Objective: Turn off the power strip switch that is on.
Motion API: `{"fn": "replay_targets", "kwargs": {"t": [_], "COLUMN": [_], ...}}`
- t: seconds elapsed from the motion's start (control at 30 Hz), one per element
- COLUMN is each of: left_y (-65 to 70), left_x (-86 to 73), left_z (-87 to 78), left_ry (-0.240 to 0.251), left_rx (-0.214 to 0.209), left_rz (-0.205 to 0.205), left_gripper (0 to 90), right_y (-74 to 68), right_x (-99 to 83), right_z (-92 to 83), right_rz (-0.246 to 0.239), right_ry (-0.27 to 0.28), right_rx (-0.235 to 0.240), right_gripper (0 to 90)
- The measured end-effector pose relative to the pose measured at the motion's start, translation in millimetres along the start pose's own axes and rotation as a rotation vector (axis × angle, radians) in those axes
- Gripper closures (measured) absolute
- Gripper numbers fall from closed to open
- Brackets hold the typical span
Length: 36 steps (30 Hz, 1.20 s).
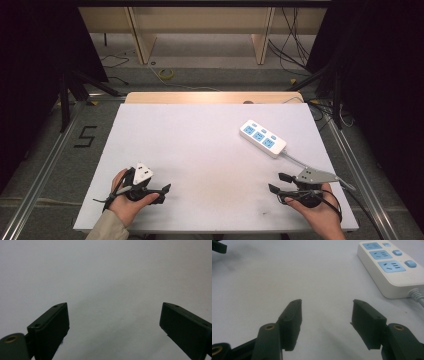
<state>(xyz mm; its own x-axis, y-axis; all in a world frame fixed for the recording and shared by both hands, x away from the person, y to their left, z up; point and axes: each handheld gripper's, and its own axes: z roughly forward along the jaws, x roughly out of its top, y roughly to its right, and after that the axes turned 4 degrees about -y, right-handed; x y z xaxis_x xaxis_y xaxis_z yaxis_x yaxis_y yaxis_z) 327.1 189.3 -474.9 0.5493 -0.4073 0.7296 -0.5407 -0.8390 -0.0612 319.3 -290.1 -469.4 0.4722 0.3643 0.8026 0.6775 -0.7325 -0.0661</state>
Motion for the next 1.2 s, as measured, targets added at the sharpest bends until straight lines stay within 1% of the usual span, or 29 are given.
{"fn": "replay_targets", "kwargs": {"t": [0.03,0.27,0.3,0.33,0.37,0.4,0.47,0.5,0.53,0.57,0.67,0.8,0.9,1.07,1.2], "left_y": [-0.6,-2.6,-2.7,-2.6,-2.5,-2.3,-1.9,-1.8,-1.8,-1.7,-1.7,-1.6,-1.5,-1.6,-2.1], "left_x": [0.3,1.2,1.2,1.1,1.1,1.1,1.3,1.4,1.5,1.4,1.2,1.4,1.4,1.5,1.5], "left_z": [0.4,0.9,0.8,0.9,1.1,1.3,1.5,1.5,1.4,1.4,1.4,1.5,1.5,1.7,1.7], "left_ry": [0.002,0.01,0.009,0.009,0.009,0.01,0.01,0.009,0.009,0.009,0.011,0.015,0.013,0.019,0.014], "left_rx": [0.003,0.021,0.023,0.023,0.023,0.022,0.023,0.023,0.023,0.023,0.024,0.025,0.026,0.029,0.032], "left_rz": [0.006,0.007,0.007,0.007,0.007,0.007,0.007,0.007,0.008,0.008,0.006,0.005,0.005,-0.003,-0.003], "left_gripper": [9.2,10.8,11.0,11.4,11.4,11.6,11.8,11.8,12.0,12.1,12.4,12.8,12.8,13.0,13.3], "right_y": [-0.2,-0.7,-0.8,-0.6,-0.6,-0.4,-0.5,-0.5,-0.5,-0.7,-1.9,-1.4,0.4,2.2,5.2], "right_x": [0.1,1.8,2.2,3.0,3.0,3.4,4.8,4.8,5.6,6.0,7.5,10.2,12.0,14.7,18.6], "right_z": [0.0,-0.3,-0.7,-1.2,-1.2,-1.4,-1.9,-1.9,-1.9,-1.2,0.1,0.2,-0.5,-0.2,0.9], "right_rz": [-0.005,-0.02,-0.02,-0.025,-0.025,-0.03,-0.04,-0.04,-0.053,-0.061,-0.072,-0.074,-0.068,-0.061,-0.052], "right_ry": [-0.001,-0.002,0.0,-0.005,-0.005,-0.007,-0.009,-0.009,-0.021,-0.025,-0.046,-0.046,-0.047,-0.053,-0.049], "right_rx": [-0.001,-0.016,-0.018,-0.025,-0.025,-0.027,-0.034,-0.034,-0.045,-0.048,-0.057,-0.081,-0.093,-0.105,-0.12], "right_gripper": [42.8,45.1,45.9,49.0,49.0,51.3,60.4,60.4,69.7,72.9,80.1,87.4,90.0,90.0,90.0]}}
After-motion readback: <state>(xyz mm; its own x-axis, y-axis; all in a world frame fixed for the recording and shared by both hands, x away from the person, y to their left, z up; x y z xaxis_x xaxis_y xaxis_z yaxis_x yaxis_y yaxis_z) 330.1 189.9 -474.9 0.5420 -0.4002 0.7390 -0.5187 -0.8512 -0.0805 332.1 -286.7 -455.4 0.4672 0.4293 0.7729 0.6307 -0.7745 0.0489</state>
